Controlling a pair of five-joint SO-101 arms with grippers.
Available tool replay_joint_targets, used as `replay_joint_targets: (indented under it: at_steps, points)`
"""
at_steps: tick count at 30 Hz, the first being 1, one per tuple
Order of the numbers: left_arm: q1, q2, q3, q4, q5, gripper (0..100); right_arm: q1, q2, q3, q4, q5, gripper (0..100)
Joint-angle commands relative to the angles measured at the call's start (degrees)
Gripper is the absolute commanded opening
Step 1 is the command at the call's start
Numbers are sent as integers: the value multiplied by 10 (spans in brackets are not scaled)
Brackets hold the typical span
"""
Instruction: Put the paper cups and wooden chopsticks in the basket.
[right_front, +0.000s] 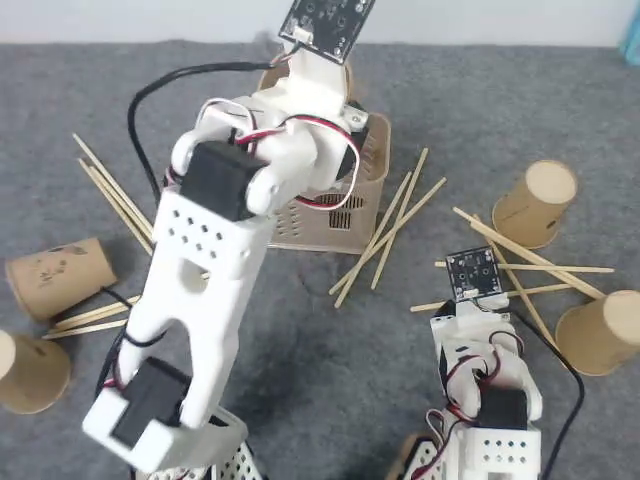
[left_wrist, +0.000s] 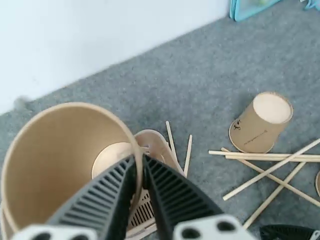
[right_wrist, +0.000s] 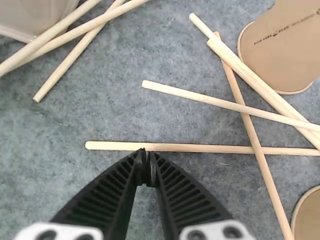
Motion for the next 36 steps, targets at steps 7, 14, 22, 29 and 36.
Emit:
replay_joint_targets:
  at_steps: [7,14,22,29,36]
  points:
    - [-1,0,65,-43,-5,13,5,-7,-2,-6,6,6]
    - [-2,-43,70,-38,-2,170,5,-7,-2,-6,6,6]
    - [-6,-194,71,13,-5,181,5,-7,-2,-6,6,6]
    - [-6,-363,167,128,-3,149,5,-7,-2,-6,6,6]
    - [-6,-605,485,23,-6,13,8,-7,-7,7,6,6]
